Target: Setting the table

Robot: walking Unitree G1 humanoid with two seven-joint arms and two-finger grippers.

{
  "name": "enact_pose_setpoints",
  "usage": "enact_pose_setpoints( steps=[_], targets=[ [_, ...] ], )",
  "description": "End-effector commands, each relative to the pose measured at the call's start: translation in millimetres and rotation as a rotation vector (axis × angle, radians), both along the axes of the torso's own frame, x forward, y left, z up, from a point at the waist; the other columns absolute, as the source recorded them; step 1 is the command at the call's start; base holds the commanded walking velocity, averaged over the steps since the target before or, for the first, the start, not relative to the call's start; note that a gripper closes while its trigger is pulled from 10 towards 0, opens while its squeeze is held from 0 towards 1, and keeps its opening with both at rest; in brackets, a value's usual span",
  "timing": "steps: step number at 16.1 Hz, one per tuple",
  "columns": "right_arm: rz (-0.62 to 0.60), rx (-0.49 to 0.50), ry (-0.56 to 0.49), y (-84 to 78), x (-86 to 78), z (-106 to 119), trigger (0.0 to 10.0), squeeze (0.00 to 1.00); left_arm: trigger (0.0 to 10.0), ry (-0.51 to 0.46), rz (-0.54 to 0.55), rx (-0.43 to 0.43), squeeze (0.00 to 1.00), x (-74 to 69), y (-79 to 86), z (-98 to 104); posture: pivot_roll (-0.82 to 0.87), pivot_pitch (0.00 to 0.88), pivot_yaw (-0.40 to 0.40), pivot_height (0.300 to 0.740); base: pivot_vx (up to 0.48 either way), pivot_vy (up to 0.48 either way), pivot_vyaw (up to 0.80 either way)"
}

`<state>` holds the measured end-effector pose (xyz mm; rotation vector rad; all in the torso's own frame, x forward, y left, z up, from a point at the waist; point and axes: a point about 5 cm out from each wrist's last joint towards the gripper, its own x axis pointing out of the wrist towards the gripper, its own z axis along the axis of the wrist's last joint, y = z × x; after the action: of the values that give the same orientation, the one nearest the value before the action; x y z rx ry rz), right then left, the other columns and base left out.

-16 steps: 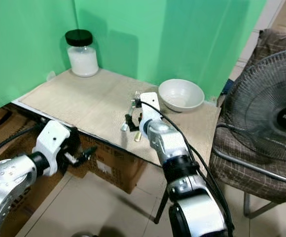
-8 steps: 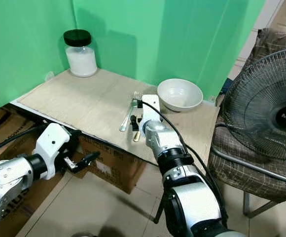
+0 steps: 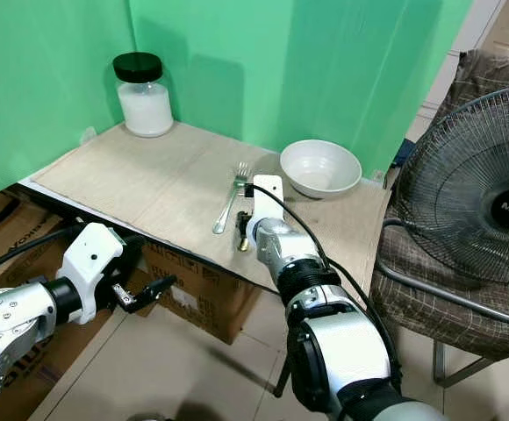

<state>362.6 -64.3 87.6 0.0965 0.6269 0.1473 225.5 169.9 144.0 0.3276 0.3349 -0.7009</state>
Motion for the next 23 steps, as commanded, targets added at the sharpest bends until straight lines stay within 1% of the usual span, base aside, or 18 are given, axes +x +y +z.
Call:
enact_pose_setpoints(
  steps=[1,4,5,6,9,15,17,21,23],
  targets=[
    [-0.020,0.018,0.023,-1.9,-0.2,-1.9,0.0,0.00,10.0,-0.007,-0.022,0.003,0.00,-0.3,-2.4,3.2,0.18,0.000,-0.047,0.740,0.000,0.000,0.00],
    [-0.037,0.042,0.041,-2.2,-0.2,-3.0,0.0,0.00,10.0,-0.006,-0.022,0.006,0.00,0.8,-2.3,3.0,0.18,0.000,-0.046,0.740,0.000,0.000,0.00],
    [-0.061,0.086,0.065,-1.7,-1.0,-4.1,0.0,0.00,10.0,-0.005,-0.022,0.007,0.00,0.9,-2.1,2.9,0.18,0.000,-0.046,0.740,0.000,0.000,0.00],
    [-0.071,0.102,0.075,-2.3,-1.1,-4.6,0.0,0.00,10.0,-0.005,-0.023,0.007,0.00,1.2,-2.1,2.9,0.18,0.000,-0.046,0.740,0.000,0.000,0.00],
    [-0.087,0.122,0.089,-3.4,-1.4,-5.9,0.0,0.00,10.0,-0.004,-0.021,0.010,0.00,1.8,-1.5,2.6,0.18,0.000,-0.045,0.740,0.000,0.000,0.00],
    [-0.089,0.120,0.092,-4.4,-1.1,-6.2,0.0,0.00,10.0,-0.003,-0.024,0.017,0.00,2.7,-0.9,2.4,0.18,0.000,-0.042,0.740,0.000,0.000,0.00],
    [-0.078,0.104,0.079,-4.7,-0.1,-5.0,0.0,0.00,10.0,-0.005,-0.026,0.024,0.00,3.7,-0.7,2.5,0.18,0.000,-0.039,0.740,0.000,0.000,0.00],
    [-0.067,0.103,0.061,-5.4,1.6,-2.3,0.0,0.00,10.0,-0.013,-0.025,0.028,0.00,5.2,-0.3,3.9,0.18,0.000,-0.038,0.740,0.000,0.000,0.00],
    [-0.048,0.117,0.002,-7.5,8.3,9.3,0.0,0.00,10.0,-0.022,-0.018,0.022,0.00,6.6,0.2,5.4,0.18,0.000,-0.039,0.740,0.000,0.000,0.00]
  ],
)
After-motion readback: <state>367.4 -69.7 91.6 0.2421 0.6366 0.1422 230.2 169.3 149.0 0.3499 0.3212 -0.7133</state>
